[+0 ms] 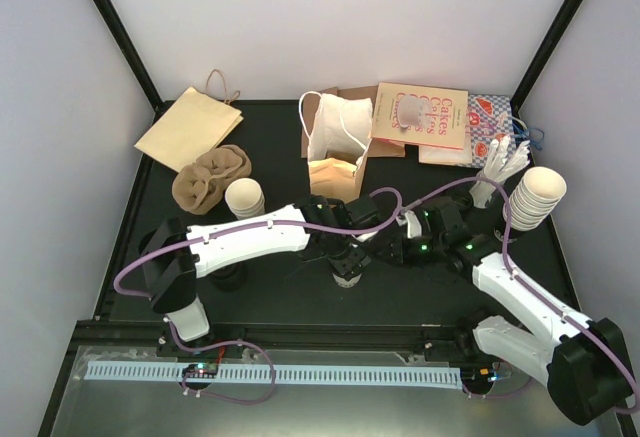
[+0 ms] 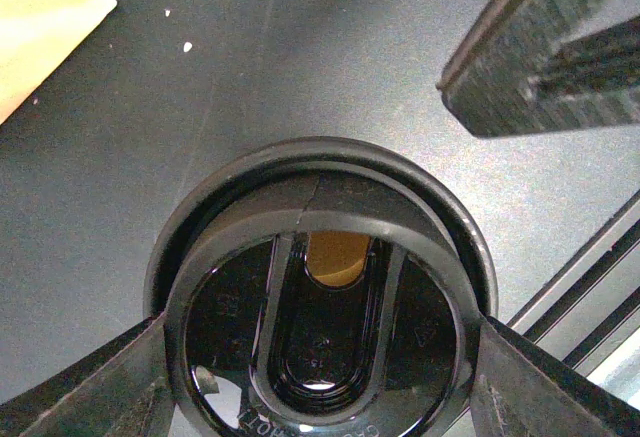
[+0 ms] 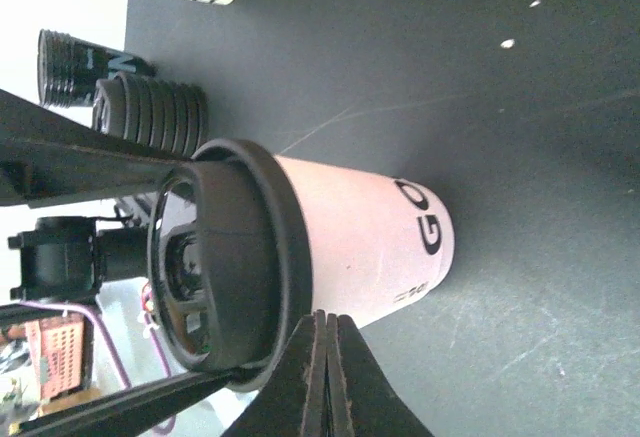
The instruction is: Pack the takeout coffee
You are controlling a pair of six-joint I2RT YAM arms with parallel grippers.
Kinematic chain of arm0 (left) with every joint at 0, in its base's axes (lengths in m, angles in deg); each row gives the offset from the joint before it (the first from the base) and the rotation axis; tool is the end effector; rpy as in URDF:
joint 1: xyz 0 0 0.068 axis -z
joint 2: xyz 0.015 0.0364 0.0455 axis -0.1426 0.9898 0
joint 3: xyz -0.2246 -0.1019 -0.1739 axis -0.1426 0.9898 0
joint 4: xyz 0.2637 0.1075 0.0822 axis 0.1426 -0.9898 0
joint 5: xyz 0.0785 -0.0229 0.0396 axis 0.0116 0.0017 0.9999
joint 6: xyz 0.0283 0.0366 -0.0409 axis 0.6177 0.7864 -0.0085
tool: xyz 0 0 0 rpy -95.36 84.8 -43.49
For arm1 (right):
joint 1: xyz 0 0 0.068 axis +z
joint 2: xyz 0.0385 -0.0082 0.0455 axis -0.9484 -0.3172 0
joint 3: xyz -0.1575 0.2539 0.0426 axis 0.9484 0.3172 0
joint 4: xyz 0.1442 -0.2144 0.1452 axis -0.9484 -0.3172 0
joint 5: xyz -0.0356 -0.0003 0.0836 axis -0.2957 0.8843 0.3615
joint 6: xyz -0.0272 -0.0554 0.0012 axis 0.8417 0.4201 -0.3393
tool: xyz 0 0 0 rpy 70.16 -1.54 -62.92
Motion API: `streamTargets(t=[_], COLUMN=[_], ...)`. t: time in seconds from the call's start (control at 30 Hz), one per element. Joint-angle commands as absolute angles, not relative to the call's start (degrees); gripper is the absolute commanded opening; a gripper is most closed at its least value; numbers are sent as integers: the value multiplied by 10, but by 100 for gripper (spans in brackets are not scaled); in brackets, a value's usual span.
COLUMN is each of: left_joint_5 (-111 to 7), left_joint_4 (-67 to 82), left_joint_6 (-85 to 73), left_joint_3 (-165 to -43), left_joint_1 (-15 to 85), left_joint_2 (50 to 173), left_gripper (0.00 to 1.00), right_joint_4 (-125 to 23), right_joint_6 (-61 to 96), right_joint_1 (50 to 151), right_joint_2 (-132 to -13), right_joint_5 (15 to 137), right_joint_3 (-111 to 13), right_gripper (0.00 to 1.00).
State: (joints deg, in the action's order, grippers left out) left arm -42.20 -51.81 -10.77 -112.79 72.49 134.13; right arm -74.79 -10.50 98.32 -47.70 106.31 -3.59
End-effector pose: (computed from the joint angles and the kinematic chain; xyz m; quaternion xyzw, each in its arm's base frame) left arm 0.1663 -0.3427 0.2648 0.4001 0.9055 -0.0816 0.1153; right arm 0.1717 0.1187 0.2031 -0.0484 0.8952 0.4258 0.1224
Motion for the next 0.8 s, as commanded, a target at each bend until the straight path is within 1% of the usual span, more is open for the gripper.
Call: streamTargets(t=[0.0, 0.3, 0.63, 0.77], left_joint_5=[-440, -442, -451, -454], left_joint_4=[-526, -519, -510, -509], left_joint_6=[-98, -94, -89, -86], left_joint_3=[-1110, -1103, -1095, -1092], left_joint_1=[730, 732, 735, 738], left_joint_2=[1348, 1344, 1345, 1346], left_gripper=[63, 63, 62, 61], right_joint_4=[-718, -635, -613, -594], right_joint_6=[-110, -145, -126, -133], right_joint_1=[980, 980, 980, 979], right_joint_2=[-476, -513, -587, -595], right_joint_5=[1133, 1197, 1155, 1150], right_joint_3=[-45, -31, -7, 0], right_gripper=[1, 1, 1, 1])
